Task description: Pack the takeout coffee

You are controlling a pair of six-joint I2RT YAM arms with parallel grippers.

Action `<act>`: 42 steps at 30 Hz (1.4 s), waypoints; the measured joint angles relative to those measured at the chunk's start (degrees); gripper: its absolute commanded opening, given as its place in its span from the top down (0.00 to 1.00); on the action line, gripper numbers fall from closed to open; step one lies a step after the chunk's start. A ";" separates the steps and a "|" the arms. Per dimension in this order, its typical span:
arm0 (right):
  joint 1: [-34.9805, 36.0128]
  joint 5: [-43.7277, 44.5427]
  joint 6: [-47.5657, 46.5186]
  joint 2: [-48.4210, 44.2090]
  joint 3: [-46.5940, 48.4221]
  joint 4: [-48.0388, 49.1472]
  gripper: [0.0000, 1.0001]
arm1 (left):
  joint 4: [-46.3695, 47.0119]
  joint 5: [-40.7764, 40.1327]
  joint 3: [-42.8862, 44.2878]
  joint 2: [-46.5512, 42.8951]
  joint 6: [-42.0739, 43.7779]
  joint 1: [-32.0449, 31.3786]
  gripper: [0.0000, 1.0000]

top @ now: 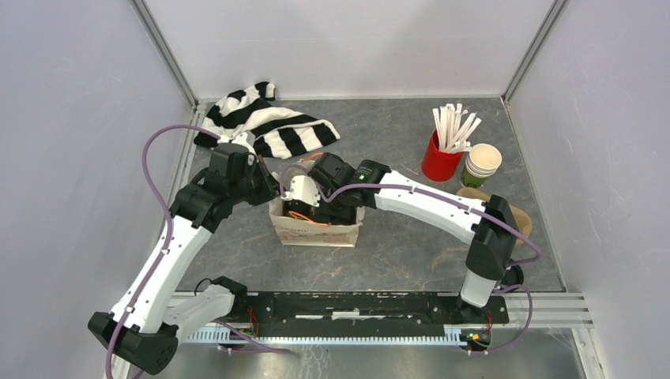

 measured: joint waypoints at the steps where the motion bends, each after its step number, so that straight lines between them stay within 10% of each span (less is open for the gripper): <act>1: 0.02 -0.07 0.24 -0.11 0.24 -0.09 0.02 | 0.04 -0.26 -0.09 -0.33 -0.26 0.00 0.95; 22: 2.91 6.97 15.19 -5.92 15.37 -3.15 0.02 | 0.50 1.01 -1.55 -1.57 -2.56 0.00 0.92; 35: 2.16 25.79 19.37 -26.36 16.13 8.39 0.02 | 0.39 1.31 -1.53 -1.07 -2.56 0.00 0.79; 42: -25.68 28.04 20.15 -27.21 12.33 10.19 0.06 | -0.94 1.29 -0.79 -0.09 -2.49 0.00 0.62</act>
